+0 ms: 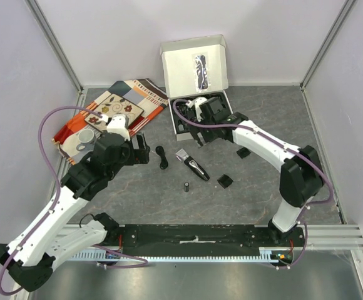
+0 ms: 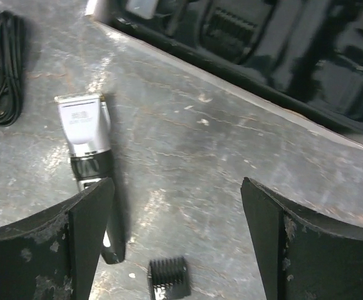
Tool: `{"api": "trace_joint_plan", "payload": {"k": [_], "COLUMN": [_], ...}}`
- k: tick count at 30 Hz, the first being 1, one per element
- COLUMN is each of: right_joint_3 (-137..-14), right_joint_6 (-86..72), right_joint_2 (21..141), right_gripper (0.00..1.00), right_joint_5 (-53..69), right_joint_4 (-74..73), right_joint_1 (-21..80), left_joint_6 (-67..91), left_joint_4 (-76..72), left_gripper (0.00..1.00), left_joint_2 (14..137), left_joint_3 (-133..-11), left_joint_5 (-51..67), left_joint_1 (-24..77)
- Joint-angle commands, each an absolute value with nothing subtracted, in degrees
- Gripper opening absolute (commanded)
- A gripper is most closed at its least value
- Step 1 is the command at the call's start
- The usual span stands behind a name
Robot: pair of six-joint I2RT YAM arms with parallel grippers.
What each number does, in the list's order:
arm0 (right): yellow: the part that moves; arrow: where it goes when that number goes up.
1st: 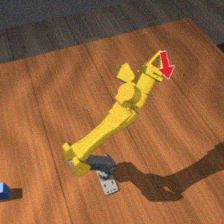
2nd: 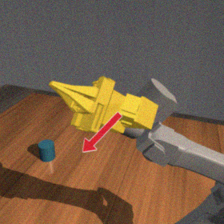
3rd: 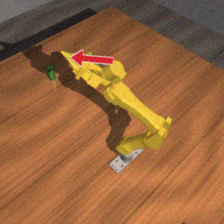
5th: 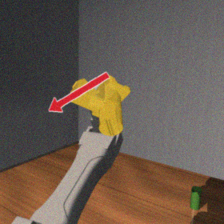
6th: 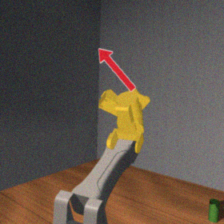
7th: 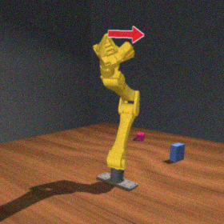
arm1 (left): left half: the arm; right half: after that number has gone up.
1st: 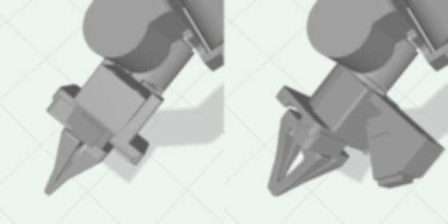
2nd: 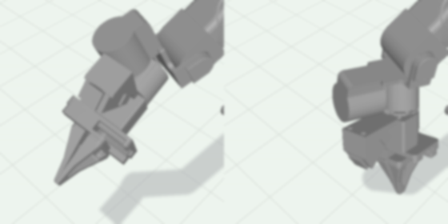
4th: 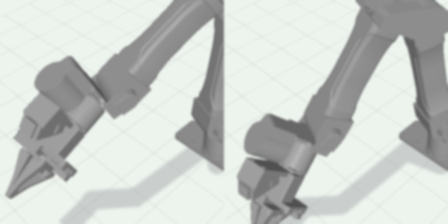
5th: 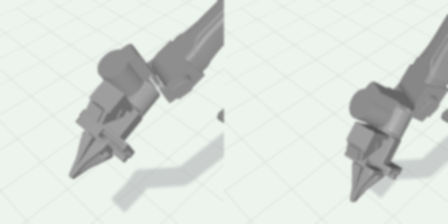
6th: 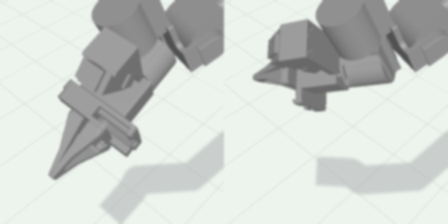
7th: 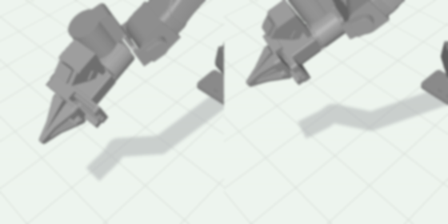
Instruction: Sort the hair-cutting tools
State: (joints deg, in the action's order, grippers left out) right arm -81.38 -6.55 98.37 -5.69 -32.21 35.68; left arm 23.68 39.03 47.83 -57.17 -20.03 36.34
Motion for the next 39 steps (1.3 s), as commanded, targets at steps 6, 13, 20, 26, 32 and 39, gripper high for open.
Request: {"api": "trace_joint_plan", "payload": {"k": [6,13,20,26,32,39], "right_joint_3": [-85.1,-85.1,-82.3,-80.0,-78.1,-78.0], "right_joint_6": [-4.4,-2.9,-1.5,-1.3,-1.5,-1.6], "right_joint_2": [105.5,109.0,109.4,110.4,110.7,111.8], "right_gripper": [0.88,0.84,0.82,0.81,0.76,0.67], "right_joint_5": [0.4,-0.9,-0.2,1.7,2.3,2.6], "right_joint_4": [-33.5,-35.0,-35.4,-34.2,-32.7,-32.1], "right_joint_1": [42.1,44.1,44.6,44.8,45.3,45.7], "left_joint_6": [27.4,27.9,28.6,28.6,28.8,28.9], "left_joint_4": [42.1,42.0,41.3,40.6,40.1,39.6], "left_gripper": [0.95,0.94,0.94,0.94,0.93,0.93], "left_joint_2": [43.0,41.4,41.5,42.5,42.7,43.5], "left_joint_3": [-54.0,-52.0,-51.5,-51.6,-51.4,-51.4], "left_joint_5": [-22.0,-20.7,-19.5,-18.9,-18.3,-18.1], "left_joint_1": [36.3,36.3,36.3,36.2,36.3,36.3]}}
